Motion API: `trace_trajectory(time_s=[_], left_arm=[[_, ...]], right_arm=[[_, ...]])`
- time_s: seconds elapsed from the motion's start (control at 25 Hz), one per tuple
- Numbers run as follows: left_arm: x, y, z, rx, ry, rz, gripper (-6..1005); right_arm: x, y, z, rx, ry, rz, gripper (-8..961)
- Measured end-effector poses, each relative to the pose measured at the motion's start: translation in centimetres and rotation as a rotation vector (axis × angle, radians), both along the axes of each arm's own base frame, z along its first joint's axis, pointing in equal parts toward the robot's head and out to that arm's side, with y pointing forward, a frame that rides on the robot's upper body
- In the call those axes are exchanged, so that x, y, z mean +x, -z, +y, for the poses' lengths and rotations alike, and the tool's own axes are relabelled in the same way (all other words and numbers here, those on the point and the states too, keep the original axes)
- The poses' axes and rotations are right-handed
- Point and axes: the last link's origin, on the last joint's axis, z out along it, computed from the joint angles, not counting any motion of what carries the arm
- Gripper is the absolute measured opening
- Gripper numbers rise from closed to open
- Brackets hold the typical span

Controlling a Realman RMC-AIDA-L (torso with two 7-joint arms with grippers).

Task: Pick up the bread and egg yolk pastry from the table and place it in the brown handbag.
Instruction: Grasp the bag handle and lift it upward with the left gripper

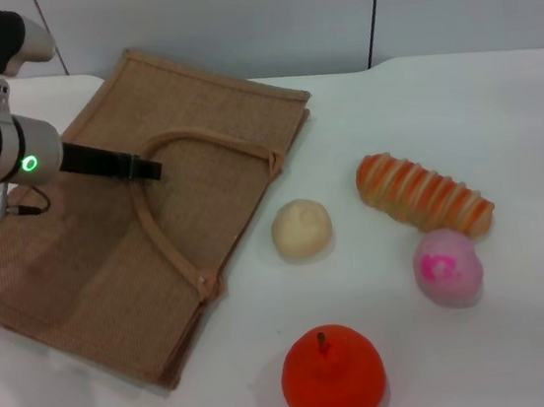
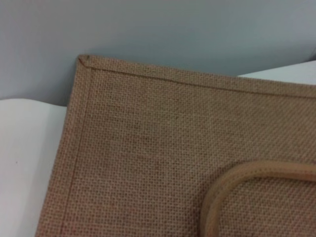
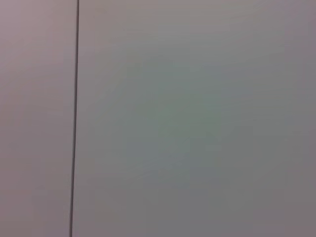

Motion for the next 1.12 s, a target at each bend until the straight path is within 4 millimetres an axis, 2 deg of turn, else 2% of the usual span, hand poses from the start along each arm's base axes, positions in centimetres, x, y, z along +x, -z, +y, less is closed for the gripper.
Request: trace_trajectory(time_s=[0.28,0.56,0.76,1.12], left_arm=[[-0.1,1.1,0.2,-0.004,0.02,0.056,521],[-0.1,1.2,0.3,0.004,0.013,0.055,476],[-0.3,0.9,0.3,0.025,0.003,0.043,323],[-0.3,0.8,0.5,0.047,0.003,0.043,174]], right_arm=[[-0.1,0.0,0.1,-0.001,-0.002,0.0,741],[-0.1,0.0,0.0,-0.001,-0.002,0.0,740],[0.1,0.0,-0.1,-0.001,0.002,0.0,740],[0.1,0.0,-0.1,-0.001,0.004,0.0,741]])
